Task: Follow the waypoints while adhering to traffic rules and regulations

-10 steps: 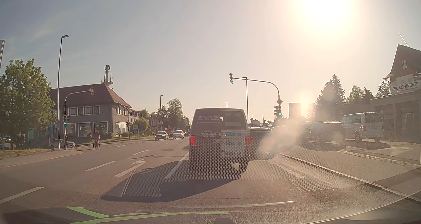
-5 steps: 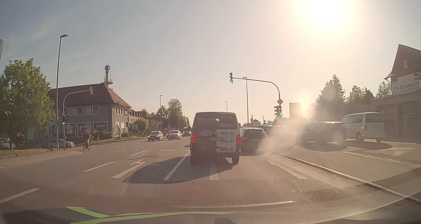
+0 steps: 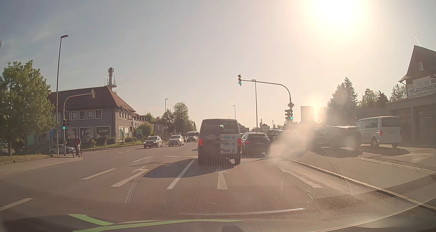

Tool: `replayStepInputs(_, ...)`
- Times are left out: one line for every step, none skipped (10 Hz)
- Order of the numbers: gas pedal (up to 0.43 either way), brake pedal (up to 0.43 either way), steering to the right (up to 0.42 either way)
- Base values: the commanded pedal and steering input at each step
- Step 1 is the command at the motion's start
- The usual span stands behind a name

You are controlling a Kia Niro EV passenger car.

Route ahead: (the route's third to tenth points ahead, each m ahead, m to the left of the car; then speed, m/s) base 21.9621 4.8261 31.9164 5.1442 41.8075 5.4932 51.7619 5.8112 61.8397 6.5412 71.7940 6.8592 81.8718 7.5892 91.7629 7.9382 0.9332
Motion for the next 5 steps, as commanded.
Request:
replayStepInputs(0.098, 0.0, 0.005)
replayStepInputs(0.11, 0.0, 0.005)
replayStepInputs(0.11, 0.0, 0.005)
replayStepInputs(0.118, 0.0, 0.005)
replayStepInputs(0.118, 0.0, 0.005)
